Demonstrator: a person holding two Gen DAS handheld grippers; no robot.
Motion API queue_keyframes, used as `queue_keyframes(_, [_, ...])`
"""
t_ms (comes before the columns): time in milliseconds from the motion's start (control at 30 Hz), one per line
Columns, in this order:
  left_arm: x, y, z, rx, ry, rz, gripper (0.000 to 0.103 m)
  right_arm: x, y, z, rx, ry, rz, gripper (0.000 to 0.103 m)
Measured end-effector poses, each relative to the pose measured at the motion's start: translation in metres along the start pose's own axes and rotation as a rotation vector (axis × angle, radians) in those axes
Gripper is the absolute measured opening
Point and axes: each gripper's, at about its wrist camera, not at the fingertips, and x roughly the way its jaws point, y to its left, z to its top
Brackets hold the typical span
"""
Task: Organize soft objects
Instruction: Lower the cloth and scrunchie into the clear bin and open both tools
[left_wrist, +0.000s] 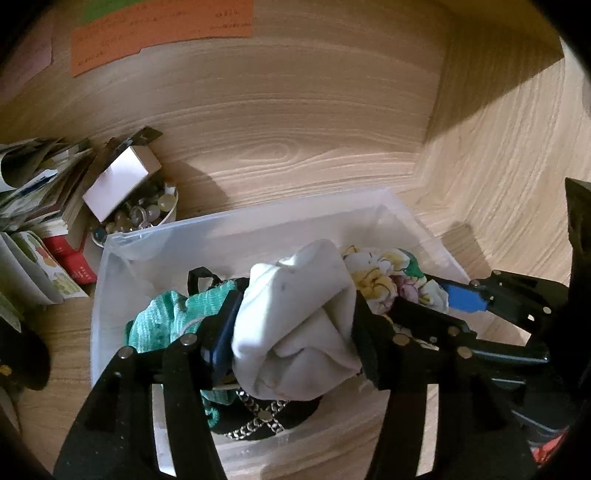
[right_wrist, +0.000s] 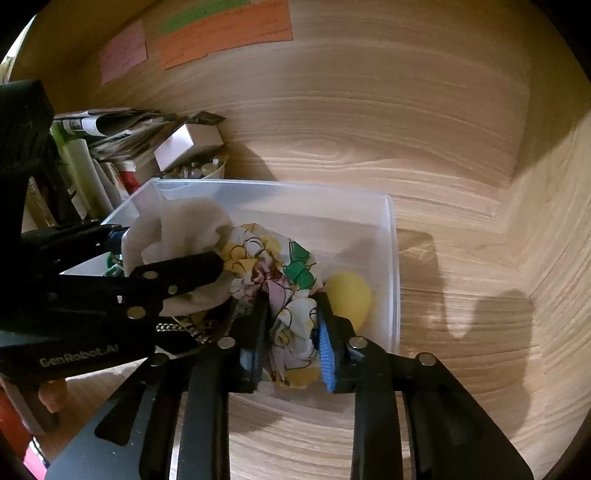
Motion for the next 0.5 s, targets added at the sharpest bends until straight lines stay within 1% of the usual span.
queue_keyframes(33, [-0.004,0.001,0.0,-0.005,-0.004,-0.009,0.065,-0.001,0.0,0.0,0.003,-0.001,0.002,0.029])
queue_keyframes(67, [-0.008,0.001,0.0,-0.008,-0.015,-0.019,0.071,-0.003,-0.001,0.0,0.003,-0.003,0.002,0.034])
queue_keyframes(100, [-0.013,0.002,0.0,-0.011,-0.026,-0.022,0.074,-0.007,-0.001,-0.001,0.001,-0.012,0.005,0.042])
queue_keyframes(133, [-0.017,0.003,0.0,-0.011,-0.042,-0.02,0.077,-0.009,-0.001,-0.001,-0.001,-0.022,0.01,0.045])
queue_keyframes(167, [-0.02,0.003,0.0,-0.01,-0.058,-0.015,0.078,-0.014,0.0,-0.001,-0.007,-0.04,0.008,0.049])
queue_keyframes(367, [-0.056,0.005,-0.009,-0.011,-0.139,0.019,0.08,-0.037,0.004,-0.001,-0.027,-0.094,-0.001,0.052])
queue_keyframes(400, [-0.064,0.006,-0.012,-0.011,-0.163,0.034,0.08,-0.043,0.005,-0.001,-0.025,-0.11,0.001,0.055])
queue_keyframes(467, [-0.078,0.008,-0.015,-0.006,-0.2,0.055,0.084,-0.052,0.007,-0.001,-0.018,-0.142,0.013,0.059])
queue_keyframes(500, [-0.085,0.008,-0.016,-0.002,-0.221,0.066,0.085,-0.058,0.008,-0.002,-0.016,-0.16,0.018,0.06])
